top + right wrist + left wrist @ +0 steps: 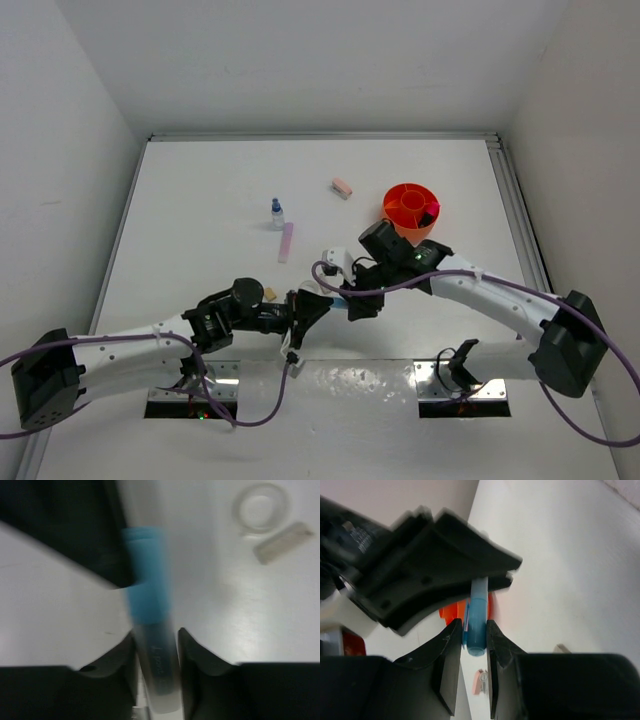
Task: Sort the stationery into containers
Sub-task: Close the pen cap on the pen.
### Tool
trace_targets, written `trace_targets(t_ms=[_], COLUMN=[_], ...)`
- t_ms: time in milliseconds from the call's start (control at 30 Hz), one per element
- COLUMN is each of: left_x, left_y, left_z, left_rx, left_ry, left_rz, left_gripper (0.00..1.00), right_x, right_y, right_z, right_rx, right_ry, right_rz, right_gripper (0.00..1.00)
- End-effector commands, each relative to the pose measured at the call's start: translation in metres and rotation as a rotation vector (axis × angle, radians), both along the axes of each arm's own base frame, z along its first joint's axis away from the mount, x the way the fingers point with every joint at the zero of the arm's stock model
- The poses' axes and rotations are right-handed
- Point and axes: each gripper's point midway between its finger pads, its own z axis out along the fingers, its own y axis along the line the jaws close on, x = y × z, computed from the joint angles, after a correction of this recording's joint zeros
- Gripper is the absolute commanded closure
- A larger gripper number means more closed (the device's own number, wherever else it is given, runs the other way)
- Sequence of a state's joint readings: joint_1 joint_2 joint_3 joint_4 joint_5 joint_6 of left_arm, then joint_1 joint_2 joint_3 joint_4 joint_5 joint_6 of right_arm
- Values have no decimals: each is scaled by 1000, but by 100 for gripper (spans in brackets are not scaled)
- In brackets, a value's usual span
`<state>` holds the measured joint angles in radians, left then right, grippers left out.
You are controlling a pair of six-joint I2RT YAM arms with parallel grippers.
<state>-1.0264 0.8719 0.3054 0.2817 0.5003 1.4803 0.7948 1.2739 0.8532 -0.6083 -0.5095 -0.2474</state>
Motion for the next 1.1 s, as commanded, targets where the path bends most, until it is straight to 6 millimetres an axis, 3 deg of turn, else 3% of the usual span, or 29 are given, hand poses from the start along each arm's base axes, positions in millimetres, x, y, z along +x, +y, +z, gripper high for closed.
trace_targets(t_ms=[0,67,133,167,400,700,1067], left_x=[-13,-14,-16,-18,-29,-36,-45], left_y=[-11,-12,-13,-14,-18,-25,-25], left_z=[25,24,25,26,29,25,18], left_rx=[-47,-37,-34,-36,-28,-33,-17], left_ry=[-29,-31,-49,-50,-32,0,19], left_rz=[-95,-108,-129,-145,-211,-260,-311], left_gripper=[100,100,100,100,100,100,100], right_x=[10,8,7,6,5,23,24], right_y=[23,25,29,31,44,66,81], right_z=[28,31,36,37,56,90,103], right_rx=[77,69,59,54,116,263,287], right_ry=[-50,-43,-61,-67,-142,-245,-250], right_rz=[22,28,35,46,51,2,70], right_gripper=[76,82,97,100,100,100,100])
